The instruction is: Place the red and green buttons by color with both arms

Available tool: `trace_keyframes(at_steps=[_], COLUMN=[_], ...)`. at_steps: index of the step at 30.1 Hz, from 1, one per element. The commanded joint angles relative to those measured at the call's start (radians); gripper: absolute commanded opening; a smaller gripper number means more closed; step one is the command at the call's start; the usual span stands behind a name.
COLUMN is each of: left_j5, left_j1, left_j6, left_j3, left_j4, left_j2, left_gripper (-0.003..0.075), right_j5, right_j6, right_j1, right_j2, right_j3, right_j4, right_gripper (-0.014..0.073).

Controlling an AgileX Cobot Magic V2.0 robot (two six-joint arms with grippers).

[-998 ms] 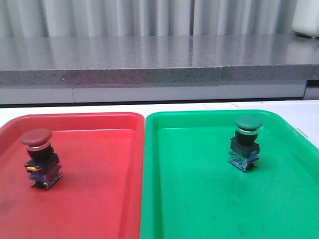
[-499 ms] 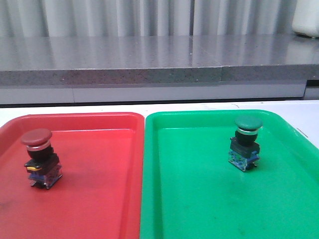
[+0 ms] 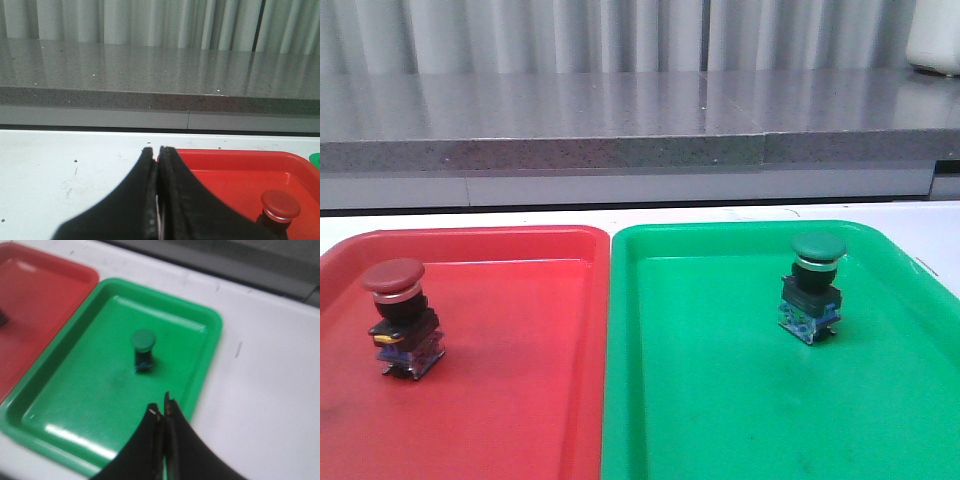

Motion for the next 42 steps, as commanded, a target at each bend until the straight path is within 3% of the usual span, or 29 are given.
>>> trace_keyframes(at_steps=[1, 8, 20, 42], left_j5=[-0.089, -0.089, -0.089, -0.089], left_j1=[0.002, 0.002, 0.002, 0.002], left_j6=[-0.004, -0.004, -0.004, -0.004], left_j3=[0.024, 0.024, 0.024, 0.024], left_j4=[-0.001, -0.001, -0.001, -0.001], left_j2=[-0.018, -0.018, -0.016, -0.016], left_gripper=[-0.002, -0.002, -0.002, -0.002], right_j5=[-0.237, -0.572, -0.948, -0.916], right_j6=[-0.016, -0.015, -0.015, 0.011], right_j1=[-0.091, -0.223, -0.252, -0.278], right_j2=[-0.07, -0.282, -0.489, -0.49], right_j3=[0.067, 0.378, 0.777, 0.775], right_j4=[-0.057, -0.087, -0.086, -0.075], right_gripper=[-0.0108, -0.0108, -0.0108, -0.0108])
